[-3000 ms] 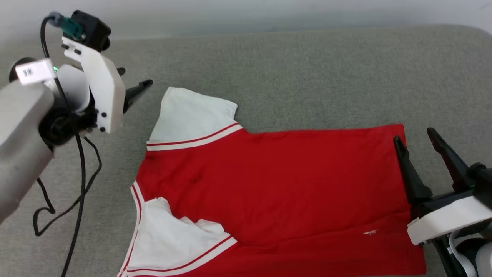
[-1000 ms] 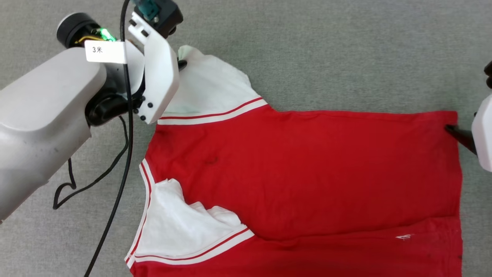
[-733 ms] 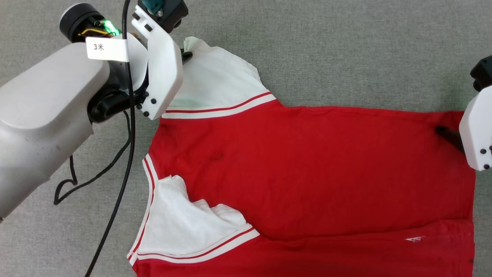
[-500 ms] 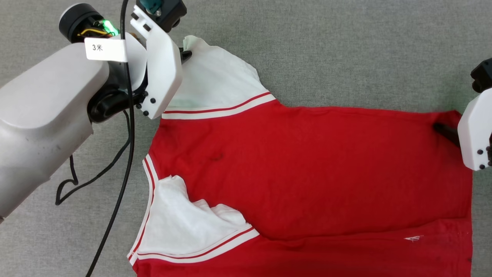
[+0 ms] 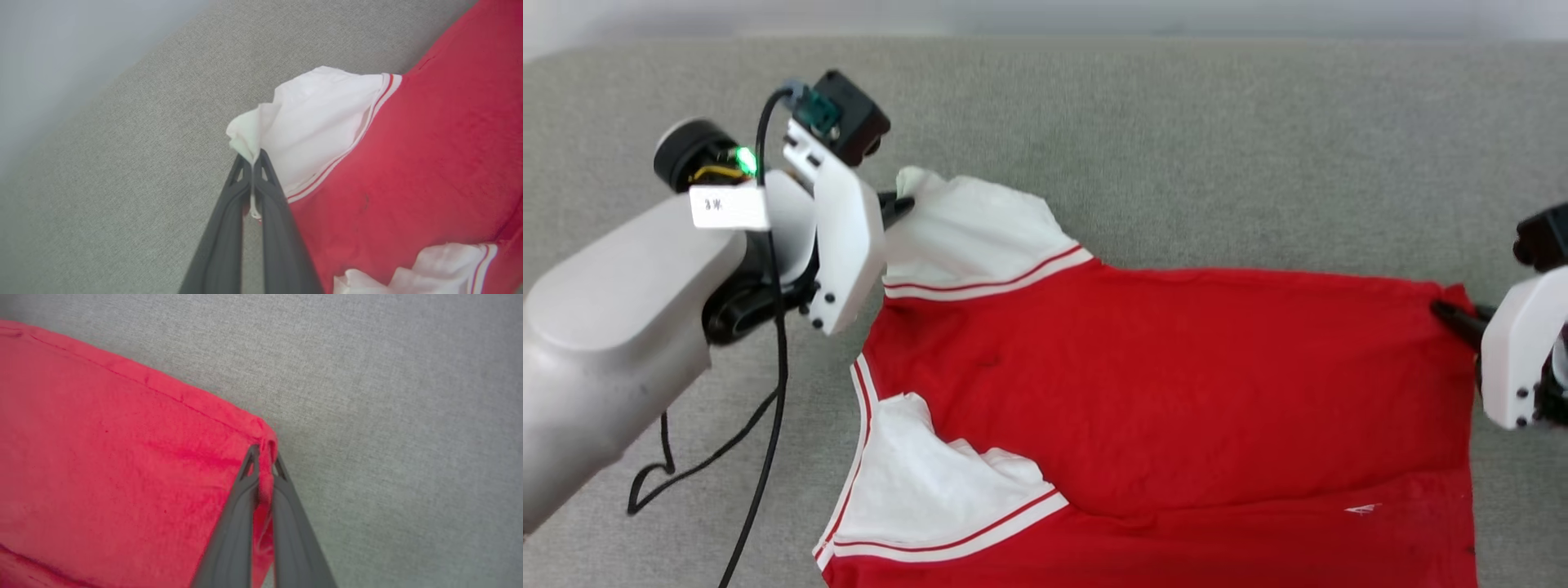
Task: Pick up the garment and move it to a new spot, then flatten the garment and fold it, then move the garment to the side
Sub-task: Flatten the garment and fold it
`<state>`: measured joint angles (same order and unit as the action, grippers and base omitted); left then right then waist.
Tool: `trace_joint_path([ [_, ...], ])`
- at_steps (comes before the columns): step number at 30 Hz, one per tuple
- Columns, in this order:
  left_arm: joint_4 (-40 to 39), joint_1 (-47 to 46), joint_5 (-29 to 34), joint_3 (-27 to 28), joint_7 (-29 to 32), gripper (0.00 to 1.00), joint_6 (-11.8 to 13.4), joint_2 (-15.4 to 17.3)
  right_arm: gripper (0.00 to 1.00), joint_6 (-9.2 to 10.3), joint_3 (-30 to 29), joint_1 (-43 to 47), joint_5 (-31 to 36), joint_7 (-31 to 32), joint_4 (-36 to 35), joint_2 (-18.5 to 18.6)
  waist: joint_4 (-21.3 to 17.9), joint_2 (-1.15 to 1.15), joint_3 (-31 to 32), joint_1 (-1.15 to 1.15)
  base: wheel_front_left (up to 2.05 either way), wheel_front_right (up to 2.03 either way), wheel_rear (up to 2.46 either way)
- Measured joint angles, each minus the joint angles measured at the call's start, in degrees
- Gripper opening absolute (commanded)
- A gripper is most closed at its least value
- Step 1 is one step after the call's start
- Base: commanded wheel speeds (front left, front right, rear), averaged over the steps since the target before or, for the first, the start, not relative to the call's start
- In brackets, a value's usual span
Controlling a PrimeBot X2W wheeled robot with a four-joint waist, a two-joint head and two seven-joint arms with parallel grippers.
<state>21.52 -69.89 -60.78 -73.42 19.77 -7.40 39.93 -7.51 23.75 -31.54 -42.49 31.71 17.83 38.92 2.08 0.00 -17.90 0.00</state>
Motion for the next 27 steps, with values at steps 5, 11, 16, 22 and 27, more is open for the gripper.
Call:
trace_joint_path([
  [5, -2.04, 4.26, -0.09, -0.01, -1.14, 0.00, 0.04, 1.89, 0.00, 0.00, -0.87, 4.99, -0.54, -2.46, -2.08, 0.46, -0.08, 0.00, 3.94, 0.00, 0.00, 0.00, 0.00],
  [11, -6.44, 11.08, -0.60, -0.01, -2.41, 0.00, 2.09, 4.35, 0.00, 0.00, -2.78, 12.07, -0.86, -3.72, -4.69, 0.77, 0.05, 0.00, 8.12, 0.00, 0.00, 0.00, 0.00],
  [16, -10.67, 17.87, -1.01, 0.00, -3.49, 0.00, 4.63, 6.82, 0.00, 0.00, -5.03, 19.02, -1.08, -4.65, -6.95, 0.75, 0.30, 0.00, 11.16, 0.00, 0.00, 0.00, 0.00],
  [22, -16.57, 26.18, -1.59, -0.01, -5.06, 0.00, 8.59, 10.44, 0.00, 0.00, -7.70, 26.58, -1.27, -4.85, -9.68, -0.30, 0.43, 0.00, 13.18, 0.00, 0.00, 0.00, 0.00],
  [27, -19.45, 32.26, -2.61, -0.02, -6.43, 0.00, 11.03, 11.91, 0.00, 0.00, -9.59, 31.92, -1.24, -4.56, -11.55, -0.90, 0.63, 0.00, 13.19, 0.00, 0.00, 0.00, 0.00],
])
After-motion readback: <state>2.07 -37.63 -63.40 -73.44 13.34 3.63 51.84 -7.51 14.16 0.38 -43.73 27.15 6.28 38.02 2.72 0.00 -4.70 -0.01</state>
